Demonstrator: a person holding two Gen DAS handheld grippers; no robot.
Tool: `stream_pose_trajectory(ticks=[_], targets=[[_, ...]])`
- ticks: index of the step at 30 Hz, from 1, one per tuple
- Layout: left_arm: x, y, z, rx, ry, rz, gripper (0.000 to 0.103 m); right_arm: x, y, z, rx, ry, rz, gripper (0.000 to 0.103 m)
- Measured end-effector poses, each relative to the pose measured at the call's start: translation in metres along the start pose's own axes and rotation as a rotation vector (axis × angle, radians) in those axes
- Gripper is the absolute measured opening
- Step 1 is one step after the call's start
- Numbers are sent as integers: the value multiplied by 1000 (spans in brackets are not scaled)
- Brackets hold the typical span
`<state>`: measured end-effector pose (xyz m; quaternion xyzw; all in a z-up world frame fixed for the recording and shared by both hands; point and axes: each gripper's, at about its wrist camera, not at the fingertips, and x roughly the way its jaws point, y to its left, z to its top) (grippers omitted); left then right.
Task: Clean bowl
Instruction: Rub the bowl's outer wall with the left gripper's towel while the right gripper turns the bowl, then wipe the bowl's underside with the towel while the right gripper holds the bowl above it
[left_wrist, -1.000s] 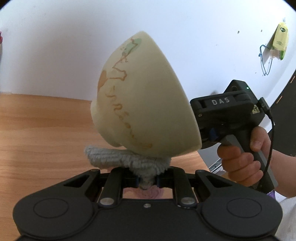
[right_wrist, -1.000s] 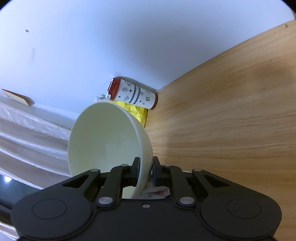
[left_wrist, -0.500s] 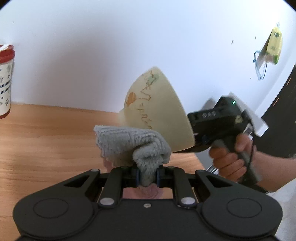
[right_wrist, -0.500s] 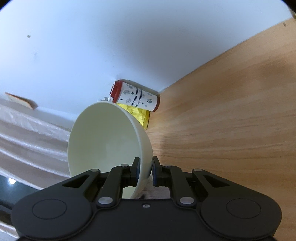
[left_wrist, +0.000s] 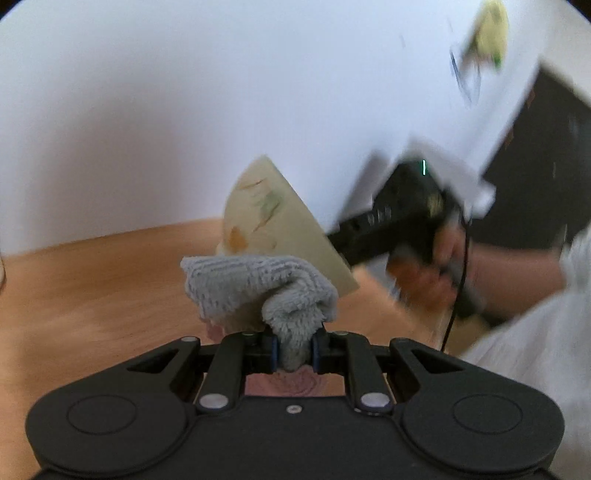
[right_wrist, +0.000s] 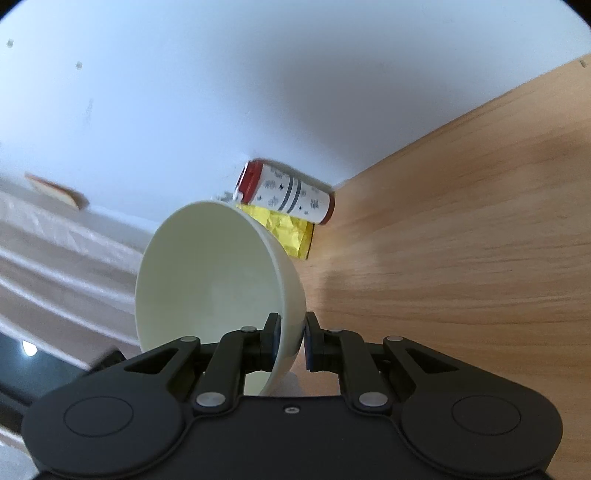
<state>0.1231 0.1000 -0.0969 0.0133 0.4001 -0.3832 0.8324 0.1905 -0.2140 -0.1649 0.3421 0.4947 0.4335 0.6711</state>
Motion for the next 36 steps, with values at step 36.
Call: stream_pose_trajectory(ticks=[36], targets=[[95, -15, -14, 304, 442, -64, 15, 15, 8, 5, -177, 189, -275, 14]])
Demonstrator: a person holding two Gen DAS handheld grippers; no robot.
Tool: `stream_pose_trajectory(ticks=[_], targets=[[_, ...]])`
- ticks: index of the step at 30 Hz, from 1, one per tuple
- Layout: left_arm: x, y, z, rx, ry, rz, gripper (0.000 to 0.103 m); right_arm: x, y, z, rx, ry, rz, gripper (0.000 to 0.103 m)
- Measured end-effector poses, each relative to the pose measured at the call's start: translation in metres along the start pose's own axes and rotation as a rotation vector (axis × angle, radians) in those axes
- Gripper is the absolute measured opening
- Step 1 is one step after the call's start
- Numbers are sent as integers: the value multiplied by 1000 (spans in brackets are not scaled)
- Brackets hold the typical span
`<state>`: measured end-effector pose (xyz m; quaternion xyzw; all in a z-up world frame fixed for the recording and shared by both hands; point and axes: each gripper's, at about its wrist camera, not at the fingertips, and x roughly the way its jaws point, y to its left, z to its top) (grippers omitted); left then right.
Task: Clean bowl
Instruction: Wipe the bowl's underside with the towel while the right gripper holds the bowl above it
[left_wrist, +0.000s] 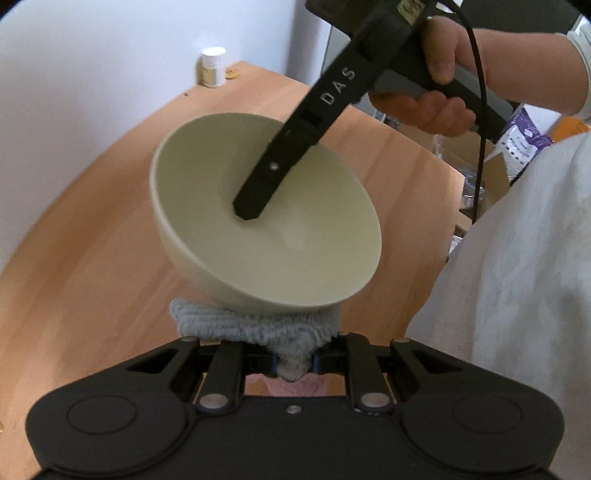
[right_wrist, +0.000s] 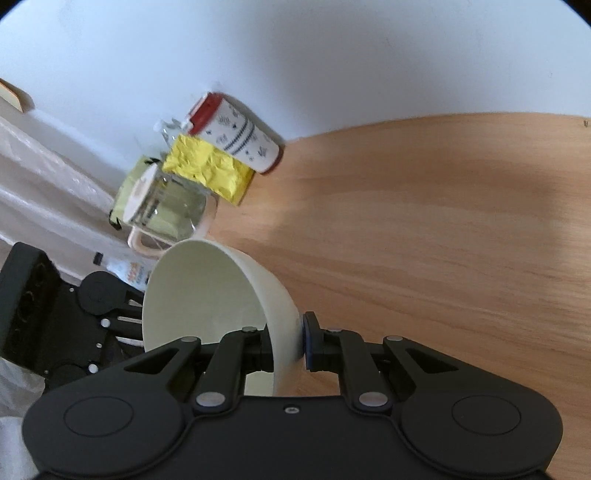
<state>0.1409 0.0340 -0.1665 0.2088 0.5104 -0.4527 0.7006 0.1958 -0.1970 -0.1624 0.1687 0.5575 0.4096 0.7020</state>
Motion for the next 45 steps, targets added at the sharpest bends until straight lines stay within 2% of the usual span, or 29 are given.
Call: stream_pose_trajectory(ticks=[4, 8, 12, 18, 21, 23, 28, 33, 35, 39, 42, 43, 45], targets=[[15, 4, -2, -21, -9, -17, 15, 4, -5, -3, -17, 37, -43, 14], [7, 12, -1, -19, -43, 4, 15, 7, -14, -6, -21, 61, -75, 12], [6, 14, 0, -9, -40, 12, 15, 7, -25, -7, 0, 58, -63, 12], [13, 11, 3, 55, 16, 9, 16, 14, -27, -3, -19, 80, -33, 12], [22, 6, 3, 100, 61, 4, 16, 22, -22, -2, -51, 105, -50, 13], [29, 4, 6, 131, 95, -28, 16, 28, -19, 0, -78, 133, -69, 13], [40, 1, 7, 175, 119, -61, 16, 36, -8, 7, -181, 194, -109, 13], [44, 13, 7, 95, 78, -88, 16, 39, 1, 11, -270, 228, -146, 13], [36, 21, 1, 20, 30, -82, 16, 38, 0, 10, -280, 238, -149, 12], [23, 35, -8, -106, -48, -83, 16, 32, -12, 6, -223, 212, -140, 12], [13, 45, -22, -244, -120, -99, 16, 28, -15, 5, -189, 174, -105, 12], [11, 53, -32, -336, -166, -105, 16, 25, -15, 4, -175, 148, -96, 12], [6, 57, -43, -413, -214, -105, 16, 23, -16, 2, -131, 115, -100, 12]])
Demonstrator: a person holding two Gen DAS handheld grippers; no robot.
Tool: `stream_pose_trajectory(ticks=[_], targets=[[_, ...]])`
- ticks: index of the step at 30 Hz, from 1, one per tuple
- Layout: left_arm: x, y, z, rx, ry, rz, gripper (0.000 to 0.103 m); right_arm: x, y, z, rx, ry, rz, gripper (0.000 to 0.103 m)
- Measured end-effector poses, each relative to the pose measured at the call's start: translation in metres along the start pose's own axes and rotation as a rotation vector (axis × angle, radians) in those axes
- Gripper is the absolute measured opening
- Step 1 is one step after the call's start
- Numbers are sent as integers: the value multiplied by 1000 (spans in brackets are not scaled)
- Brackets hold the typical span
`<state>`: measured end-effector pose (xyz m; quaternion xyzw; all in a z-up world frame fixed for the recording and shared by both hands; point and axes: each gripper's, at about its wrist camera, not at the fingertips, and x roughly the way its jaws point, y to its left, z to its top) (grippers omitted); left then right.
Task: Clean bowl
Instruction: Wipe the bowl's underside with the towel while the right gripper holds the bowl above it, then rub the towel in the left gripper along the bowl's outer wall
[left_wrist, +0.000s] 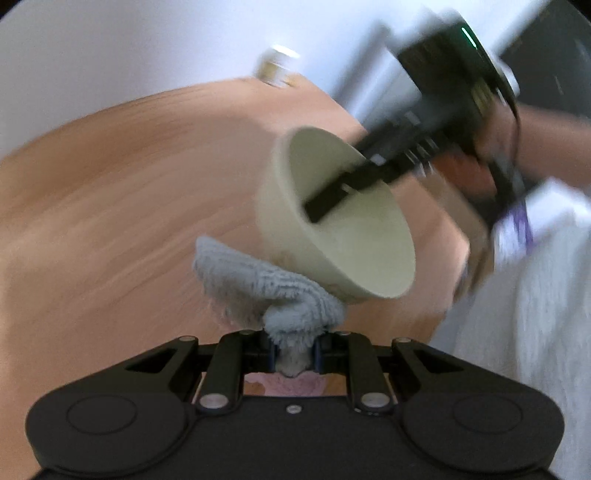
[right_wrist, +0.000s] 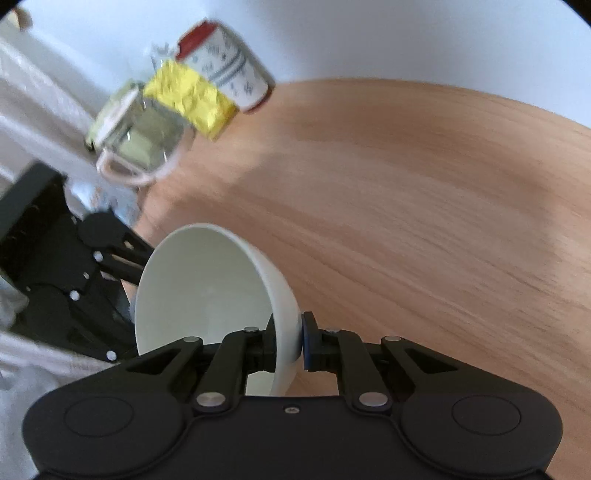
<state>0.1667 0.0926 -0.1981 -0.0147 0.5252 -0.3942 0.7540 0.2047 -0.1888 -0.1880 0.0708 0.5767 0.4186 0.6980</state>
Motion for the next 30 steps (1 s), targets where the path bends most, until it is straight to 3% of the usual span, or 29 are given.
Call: stream_pose_trajectory(ticks=[6, 8, 11, 15, 20, 24, 30], targets=[[-6, 24, -1, -231, -180, -19, 16, -2, -15, -14, 162, -54, 40, 12], [-13, 39, -5, -402, -320, -65, 15, -4, -17, -18, 194, -75, 48, 12], [-12, 42, -2, -513, -413, -132, 15, -5, -14, -21, 211, -96, 52, 12], [-3, 38, 11, -566, -428, -170, 15, -3, -8, -26, 225, -101, 57, 13], [14, 39, 13, -723, -453, -222, 15, 1, -8, -33, 270, -107, 52, 14], [25, 32, 17, -787, -479, -256, 15, 7, -4, -35, 278, -106, 52, 14], [36, 24, 25, -780, -442, -197, 15, 11, 1, -35, 286, -106, 41, 17]])
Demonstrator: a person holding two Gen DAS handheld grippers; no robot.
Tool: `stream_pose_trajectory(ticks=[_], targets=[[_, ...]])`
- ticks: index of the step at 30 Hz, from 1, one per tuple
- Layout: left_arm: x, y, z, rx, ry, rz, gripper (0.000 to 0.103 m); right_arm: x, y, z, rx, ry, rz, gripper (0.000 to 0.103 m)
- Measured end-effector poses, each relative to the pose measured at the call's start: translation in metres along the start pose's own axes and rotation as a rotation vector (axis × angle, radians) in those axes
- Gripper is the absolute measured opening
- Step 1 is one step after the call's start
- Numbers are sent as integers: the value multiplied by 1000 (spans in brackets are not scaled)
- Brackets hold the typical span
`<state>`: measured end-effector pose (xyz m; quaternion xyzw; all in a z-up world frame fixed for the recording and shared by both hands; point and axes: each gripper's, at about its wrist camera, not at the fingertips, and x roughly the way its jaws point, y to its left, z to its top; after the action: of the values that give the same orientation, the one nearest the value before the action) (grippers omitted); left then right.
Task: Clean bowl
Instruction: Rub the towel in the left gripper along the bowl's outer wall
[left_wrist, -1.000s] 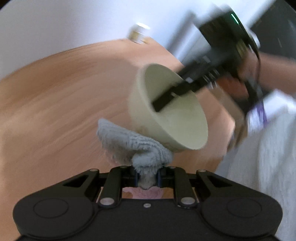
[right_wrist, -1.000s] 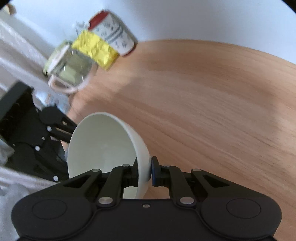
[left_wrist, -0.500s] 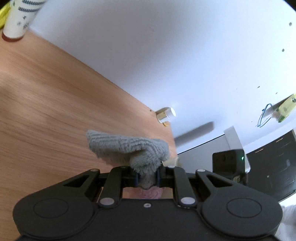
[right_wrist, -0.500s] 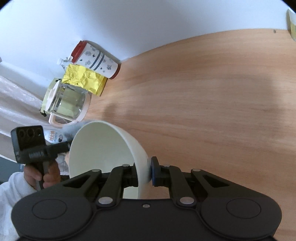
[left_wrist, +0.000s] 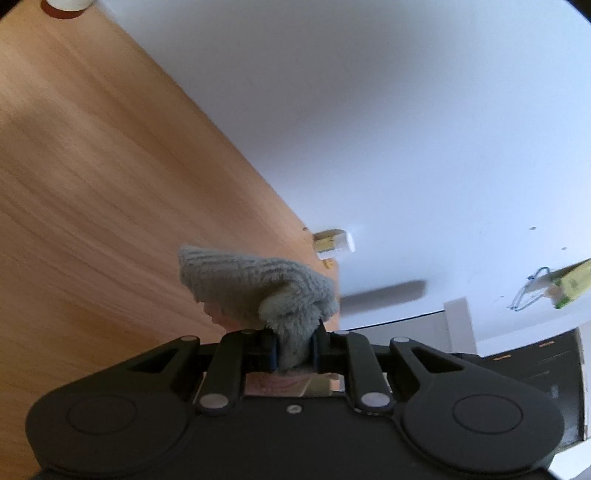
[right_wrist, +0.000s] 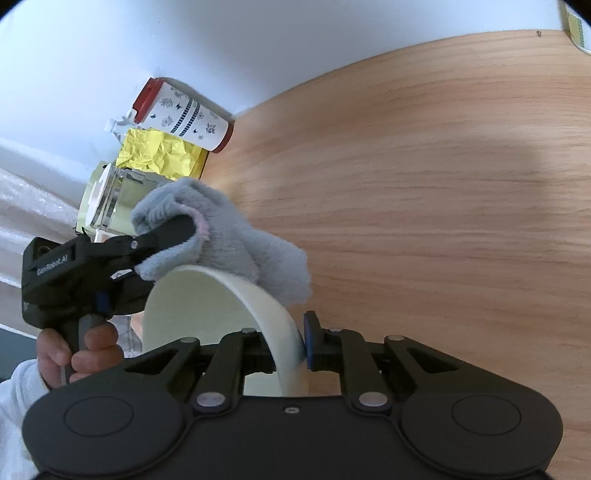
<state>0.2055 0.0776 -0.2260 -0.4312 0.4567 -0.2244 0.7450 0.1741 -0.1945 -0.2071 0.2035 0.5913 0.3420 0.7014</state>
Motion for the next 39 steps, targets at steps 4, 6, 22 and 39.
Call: stream_pose_trajectory(ticks=[4, 6, 22, 39], targets=[[-7, 10, -6, -22, 20, 43, 15, -6, -8, 0, 40, -20, 2, 17], [-10, 14, -11, -36, 31, 56, 15, -9, -11, 1, 56, -30, 3, 18], [8, 14, -16, -98, 22, 35, 15, 1, 12, 0, -45, 7, -21, 18], [-8, 12, -13, -124, 114, 123, 15, -9, 14, -3, -112, 1, -85, 19]])
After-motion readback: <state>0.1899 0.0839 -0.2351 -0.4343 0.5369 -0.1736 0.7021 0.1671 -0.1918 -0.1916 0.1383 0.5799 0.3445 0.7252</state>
